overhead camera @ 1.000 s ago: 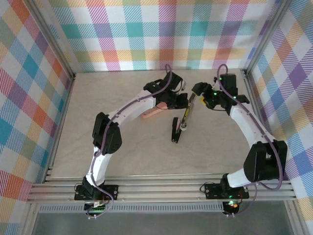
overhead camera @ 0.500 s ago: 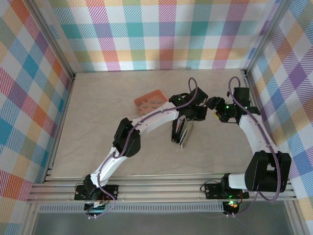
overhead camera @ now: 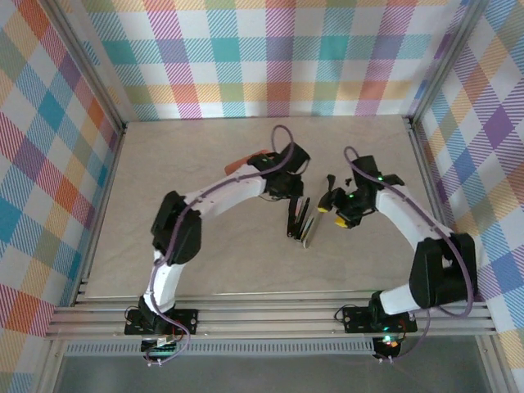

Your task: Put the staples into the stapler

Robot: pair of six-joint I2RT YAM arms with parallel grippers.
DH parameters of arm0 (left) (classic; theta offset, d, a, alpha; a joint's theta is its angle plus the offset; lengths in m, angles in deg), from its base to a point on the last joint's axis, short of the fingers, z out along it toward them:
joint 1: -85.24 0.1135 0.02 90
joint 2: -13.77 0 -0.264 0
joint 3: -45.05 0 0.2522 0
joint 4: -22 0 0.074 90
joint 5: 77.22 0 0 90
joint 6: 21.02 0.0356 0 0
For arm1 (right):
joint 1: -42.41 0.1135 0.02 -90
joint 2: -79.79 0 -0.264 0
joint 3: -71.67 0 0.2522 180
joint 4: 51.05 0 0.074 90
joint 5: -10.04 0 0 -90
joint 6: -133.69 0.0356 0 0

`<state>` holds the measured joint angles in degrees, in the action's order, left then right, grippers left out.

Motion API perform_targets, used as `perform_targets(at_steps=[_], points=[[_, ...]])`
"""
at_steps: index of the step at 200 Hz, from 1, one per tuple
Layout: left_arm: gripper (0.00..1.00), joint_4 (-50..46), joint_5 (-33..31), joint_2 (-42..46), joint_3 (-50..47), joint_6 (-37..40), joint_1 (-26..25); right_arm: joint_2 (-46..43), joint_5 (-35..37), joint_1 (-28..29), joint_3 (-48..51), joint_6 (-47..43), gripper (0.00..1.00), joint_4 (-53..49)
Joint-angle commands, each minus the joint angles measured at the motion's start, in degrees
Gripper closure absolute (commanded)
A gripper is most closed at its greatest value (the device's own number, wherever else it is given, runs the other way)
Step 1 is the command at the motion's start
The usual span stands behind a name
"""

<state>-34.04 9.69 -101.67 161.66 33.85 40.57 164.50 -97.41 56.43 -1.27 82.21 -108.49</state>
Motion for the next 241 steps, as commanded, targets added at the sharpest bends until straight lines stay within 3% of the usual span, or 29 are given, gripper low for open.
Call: perform_targets(at_steps=[1,68,117,147,190,218,241], points=[[0.8,2.0,-2.0,5.0,-5.2,0.6,2.6,4.5,3.1,2.3,-3.2,0.9,0.4,-3.6],[0.83,2.9,-2.5,8.7,-10.3,1.5,5.6,15.2,1.2,3.2,-6.8,-3.3,0.53,-1.4],[0.85,3.6,-2.7,8.8,-10.9,0.7,5.6,19.1,-1.1,3.1,-7.6,-6.9,0.58,0.9],[0.86,3.6,-2.9,8.7,-10.9,0.7,5.6,19.7,-2.4,2.3,-6.4,-9.1,0.68,1.8],[0.88,3.5,-2.7,8.3,-10.5,1.0,5.7,18.2,-9.0,-2.0,-2.8,-14.5,0.72,5.2],[0.89,3.8,-2.6,8.3,-10.3,1.3,5.6,17.4,-19.1,-8.4,1.5,-17.7,0.78,9.6],[0.89,3.9,-2.4,8.2,-10.3,1.5,5.6,17.4,-22.4,-12.9,3.3,-20.5,0.85,9.2]])
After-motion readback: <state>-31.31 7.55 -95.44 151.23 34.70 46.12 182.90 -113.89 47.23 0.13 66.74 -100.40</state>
